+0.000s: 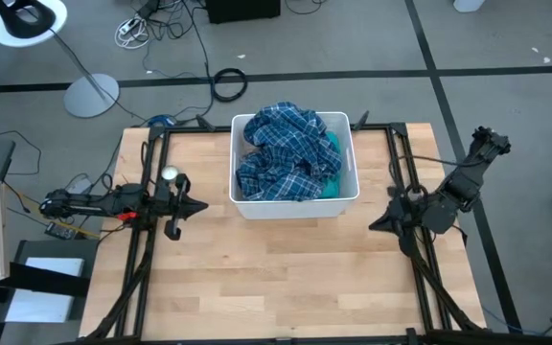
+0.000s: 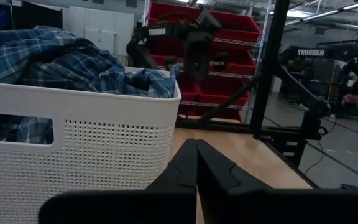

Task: Sort clothes
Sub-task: Return to Home Position

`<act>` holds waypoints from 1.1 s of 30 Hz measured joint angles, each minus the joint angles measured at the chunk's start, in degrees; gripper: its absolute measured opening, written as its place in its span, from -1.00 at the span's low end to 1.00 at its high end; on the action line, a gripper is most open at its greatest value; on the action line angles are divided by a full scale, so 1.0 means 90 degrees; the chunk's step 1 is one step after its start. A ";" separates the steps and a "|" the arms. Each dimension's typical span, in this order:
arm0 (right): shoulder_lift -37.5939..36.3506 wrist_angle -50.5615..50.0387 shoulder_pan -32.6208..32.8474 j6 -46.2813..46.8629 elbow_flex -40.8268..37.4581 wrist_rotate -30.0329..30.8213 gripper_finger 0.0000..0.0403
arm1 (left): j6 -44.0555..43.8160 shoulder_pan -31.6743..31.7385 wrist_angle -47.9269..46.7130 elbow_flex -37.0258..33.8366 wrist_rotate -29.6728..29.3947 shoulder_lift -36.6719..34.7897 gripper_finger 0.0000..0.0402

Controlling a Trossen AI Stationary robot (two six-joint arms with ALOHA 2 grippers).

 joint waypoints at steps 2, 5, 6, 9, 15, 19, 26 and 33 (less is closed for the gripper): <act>-0.0178 0.0576 0.0002 -0.0098 -0.0447 -0.0179 -0.93 | 0.0000 0.0001 0.0000 0.0000 0.0000 0.0000 -0.98; -0.0454 0.1433 -0.0046 -0.0182 -0.1174 -0.0219 -0.93 | 0.0000 0.0000 0.0000 0.0000 -0.0002 0.0000 -0.98; -0.0536 0.1751 -0.0092 -0.0252 -0.1419 -0.0217 -0.93 | 0.0000 0.0002 0.0000 0.0000 -0.0002 0.0000 -0.98; -0.0773 0.2675 -0.0274 -0.0468 -0.2107 -0.0256 -0.93 | 0.0000 0.0002 0.0000 0.0000 -0.0002 0.0000 -0.98; -0.1334 0.3369 -0.0747 -0.0761 -0.2996 -0.0639 -0.93 | -0.0001 0.0002 0.0002 0.0000 -0.0005 0.0000 -0.98; -0.1864 0.3329 -0.1120 -0.1232 -0.3218 -0.0637 -0.93 | 0.0000 0.0002 0.0002 0.0000 -0.0005 0.0000 -0.98; -0.2917 0.3072 -0.1917 -0.1641 -0.3651 -0.0642 -0.93 | -0.0002 0.0001 0.0002 0.0000 -0.0007 0.0000 -0.98; -0.3672 0.2890 -0.2720 -0.2207 -0.3654 -0.0981 -0.93 | -0.0002 0.0001 0.0005 -0.0002 -0.0012 0.0000 -0.98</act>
